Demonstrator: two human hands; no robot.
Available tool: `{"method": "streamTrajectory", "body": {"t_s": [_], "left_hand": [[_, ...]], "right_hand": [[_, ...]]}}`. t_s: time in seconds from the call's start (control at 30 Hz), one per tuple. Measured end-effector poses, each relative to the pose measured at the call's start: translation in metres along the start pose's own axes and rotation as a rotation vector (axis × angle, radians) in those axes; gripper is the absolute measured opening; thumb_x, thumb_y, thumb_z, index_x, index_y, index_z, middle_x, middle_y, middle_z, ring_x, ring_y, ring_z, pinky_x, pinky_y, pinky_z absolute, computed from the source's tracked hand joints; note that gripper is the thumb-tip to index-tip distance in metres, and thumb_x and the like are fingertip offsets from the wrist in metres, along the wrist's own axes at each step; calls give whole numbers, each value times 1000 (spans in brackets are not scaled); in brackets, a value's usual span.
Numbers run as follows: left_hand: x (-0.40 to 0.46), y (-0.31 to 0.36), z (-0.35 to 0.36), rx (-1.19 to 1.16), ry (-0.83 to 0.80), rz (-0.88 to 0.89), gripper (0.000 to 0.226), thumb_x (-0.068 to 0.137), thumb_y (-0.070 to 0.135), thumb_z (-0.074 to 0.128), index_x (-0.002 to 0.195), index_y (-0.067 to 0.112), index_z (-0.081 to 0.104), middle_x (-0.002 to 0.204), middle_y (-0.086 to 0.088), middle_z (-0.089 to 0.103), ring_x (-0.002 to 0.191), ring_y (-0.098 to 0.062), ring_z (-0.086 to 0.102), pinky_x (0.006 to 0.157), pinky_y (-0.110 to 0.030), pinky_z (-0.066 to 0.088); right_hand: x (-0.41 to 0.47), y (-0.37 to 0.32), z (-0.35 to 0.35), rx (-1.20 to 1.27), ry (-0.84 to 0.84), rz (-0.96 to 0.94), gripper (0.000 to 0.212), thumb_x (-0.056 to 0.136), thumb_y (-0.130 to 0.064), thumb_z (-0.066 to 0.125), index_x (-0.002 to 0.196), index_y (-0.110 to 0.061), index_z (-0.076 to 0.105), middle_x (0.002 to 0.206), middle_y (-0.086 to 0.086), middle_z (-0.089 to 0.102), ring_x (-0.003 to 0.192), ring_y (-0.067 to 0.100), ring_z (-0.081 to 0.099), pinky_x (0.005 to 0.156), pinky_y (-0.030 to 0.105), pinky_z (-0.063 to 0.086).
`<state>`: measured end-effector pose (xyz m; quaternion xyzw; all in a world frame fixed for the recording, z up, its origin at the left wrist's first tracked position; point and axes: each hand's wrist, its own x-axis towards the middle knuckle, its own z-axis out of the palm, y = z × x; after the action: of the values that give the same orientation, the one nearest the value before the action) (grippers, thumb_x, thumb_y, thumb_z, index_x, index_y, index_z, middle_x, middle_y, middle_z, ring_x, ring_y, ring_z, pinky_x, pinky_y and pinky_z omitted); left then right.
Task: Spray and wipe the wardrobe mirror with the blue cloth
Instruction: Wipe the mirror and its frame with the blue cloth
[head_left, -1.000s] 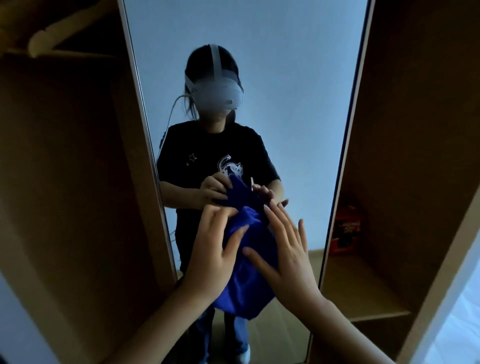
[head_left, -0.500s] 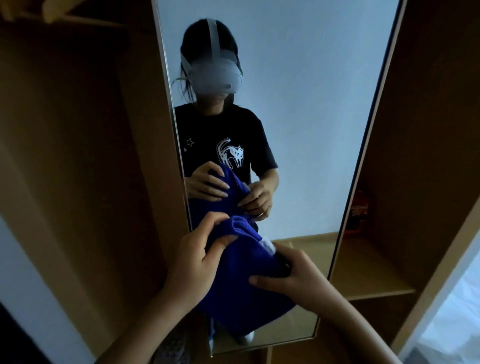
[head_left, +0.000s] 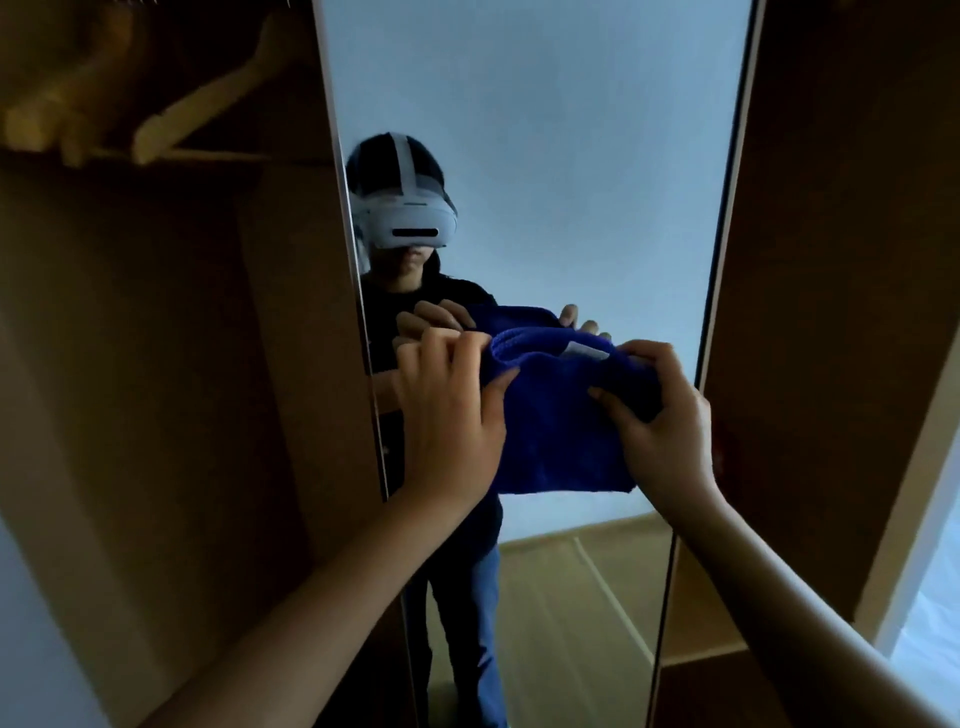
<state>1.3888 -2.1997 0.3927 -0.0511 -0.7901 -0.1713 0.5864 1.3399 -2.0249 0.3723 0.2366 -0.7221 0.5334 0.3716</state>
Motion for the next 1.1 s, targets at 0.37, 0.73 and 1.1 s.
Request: {"method": "streamTrajectory", "body": {"t_s": [0.37, 0.73, 1.1], "left_hand": [[2, -9, 49, 418, 43, 226, 25, 86, 17, 52, 110, 15, 48, 102, -6, 57, 92, -23, 44, 82, -37, 33], [174, 4, 4, 420, 330, 178, 17, 93, 23, 55, 105, 11, 51, 105, -12, 55, 95, -28, 42, 82, -39, 31], [307, 14, -66, 505, 324, 45, 34, 99, 34, 42, 124, 11, 45, 135, -14, 42, 126, -35, 36, 102, -45, 29]], "right_hand": [[12, 38, 12, -194, 135, -123, 28, 76, -2, 79, 97, -15, 65, 89, -17, 51, 87, 7, 36, 80, 4, 29], [171, -64, 4, -82, 169, -458, 21, 88, -17, 67, 108, -21, 63, 98, -13, 53, 101, 18, 39, 87, 38, 40], [283, -180, 11, -234, 166, -649, 37, 89, -16, 57, 123, -30, 51, 120, -8, 57, 117, 21, 38, 90, 35, 25]]}}
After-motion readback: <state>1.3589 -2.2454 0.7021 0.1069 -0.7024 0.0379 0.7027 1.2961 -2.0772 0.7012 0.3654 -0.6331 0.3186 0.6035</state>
